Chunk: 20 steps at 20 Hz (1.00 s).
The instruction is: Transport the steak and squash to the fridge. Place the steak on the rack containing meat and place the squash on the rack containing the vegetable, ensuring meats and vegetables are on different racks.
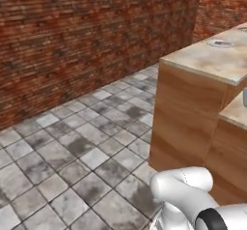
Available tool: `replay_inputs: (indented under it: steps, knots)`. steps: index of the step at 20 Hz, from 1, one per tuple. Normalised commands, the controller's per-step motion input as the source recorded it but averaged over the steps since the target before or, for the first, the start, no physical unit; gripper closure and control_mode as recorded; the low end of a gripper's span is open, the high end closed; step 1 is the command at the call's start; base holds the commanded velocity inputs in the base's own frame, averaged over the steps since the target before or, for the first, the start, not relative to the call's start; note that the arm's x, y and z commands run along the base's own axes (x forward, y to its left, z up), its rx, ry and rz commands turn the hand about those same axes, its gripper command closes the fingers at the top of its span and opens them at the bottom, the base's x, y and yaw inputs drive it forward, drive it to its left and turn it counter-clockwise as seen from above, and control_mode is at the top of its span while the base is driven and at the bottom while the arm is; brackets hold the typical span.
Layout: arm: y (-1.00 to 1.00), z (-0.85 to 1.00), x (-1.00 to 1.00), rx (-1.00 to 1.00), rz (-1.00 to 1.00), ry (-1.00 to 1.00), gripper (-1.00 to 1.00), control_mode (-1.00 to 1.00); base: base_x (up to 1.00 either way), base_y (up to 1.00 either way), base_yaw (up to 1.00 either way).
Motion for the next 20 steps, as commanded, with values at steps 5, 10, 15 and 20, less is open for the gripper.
replay_inputs:
  steps: [5,10,15,20]
  knots:
    - [0.0,0.0,0.0,0.0,0.0,0.0,-1.0,1.0,0.69,0.85,-0.74]
    - [0.0,0.0,0.0,0.0,0.0,0.0,-1.0,1.0,0.68,0.94,-0.71]
    - [0.0,0.0,0.0,0.0,0.0,0.0,-1.0,1.0,0.62,1.0,-0.63]
    - [0.0,0.0,0.0,0.0,0.0,0.0,-1.0,1.0,0.58,1.0,-0.59]
